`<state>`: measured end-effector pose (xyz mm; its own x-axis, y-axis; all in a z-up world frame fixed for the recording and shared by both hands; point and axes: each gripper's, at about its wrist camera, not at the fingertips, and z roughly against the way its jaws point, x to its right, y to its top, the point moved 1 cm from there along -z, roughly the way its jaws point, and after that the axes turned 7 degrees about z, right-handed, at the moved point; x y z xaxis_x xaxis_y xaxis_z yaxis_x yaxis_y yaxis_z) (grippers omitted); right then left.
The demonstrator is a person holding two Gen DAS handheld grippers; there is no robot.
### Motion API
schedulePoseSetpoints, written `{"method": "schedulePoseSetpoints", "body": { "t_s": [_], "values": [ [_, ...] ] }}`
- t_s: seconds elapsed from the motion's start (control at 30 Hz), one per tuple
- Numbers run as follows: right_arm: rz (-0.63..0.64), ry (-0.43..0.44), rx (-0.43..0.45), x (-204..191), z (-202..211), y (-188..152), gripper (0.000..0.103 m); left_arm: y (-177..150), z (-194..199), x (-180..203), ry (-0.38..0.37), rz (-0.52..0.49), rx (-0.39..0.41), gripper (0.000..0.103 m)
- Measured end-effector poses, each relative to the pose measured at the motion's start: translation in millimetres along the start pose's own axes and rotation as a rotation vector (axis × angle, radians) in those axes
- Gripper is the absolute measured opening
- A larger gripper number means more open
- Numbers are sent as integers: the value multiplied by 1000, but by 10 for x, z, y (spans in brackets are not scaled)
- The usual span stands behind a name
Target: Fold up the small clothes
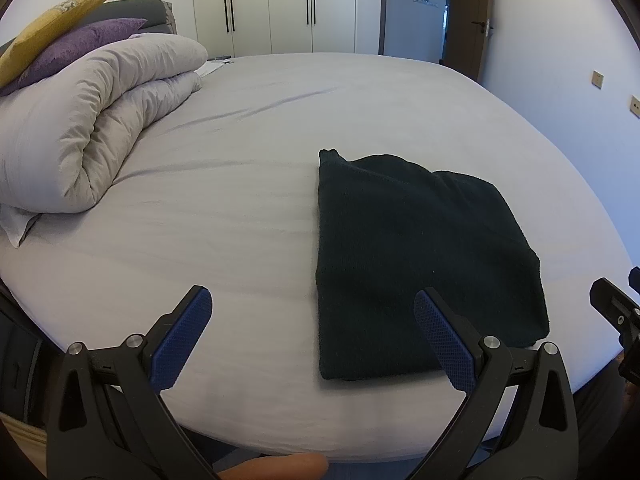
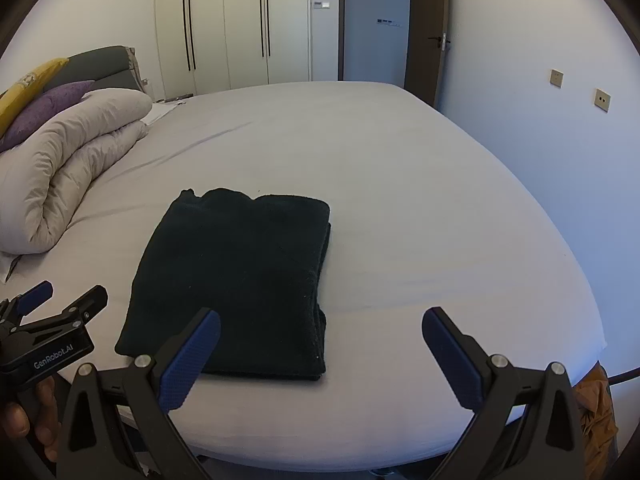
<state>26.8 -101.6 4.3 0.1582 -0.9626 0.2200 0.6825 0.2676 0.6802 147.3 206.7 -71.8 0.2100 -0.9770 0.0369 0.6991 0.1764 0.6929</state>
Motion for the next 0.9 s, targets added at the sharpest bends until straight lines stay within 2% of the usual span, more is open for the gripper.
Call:
{"method": "schedulePoseSetpoints", "body": {
  "t_s": [0.9],
  "values": [
    [1, 2, -12, -37, -31, -80, 103, -13, -26, -31, -9, 10, -12, 103]
  ]
}}
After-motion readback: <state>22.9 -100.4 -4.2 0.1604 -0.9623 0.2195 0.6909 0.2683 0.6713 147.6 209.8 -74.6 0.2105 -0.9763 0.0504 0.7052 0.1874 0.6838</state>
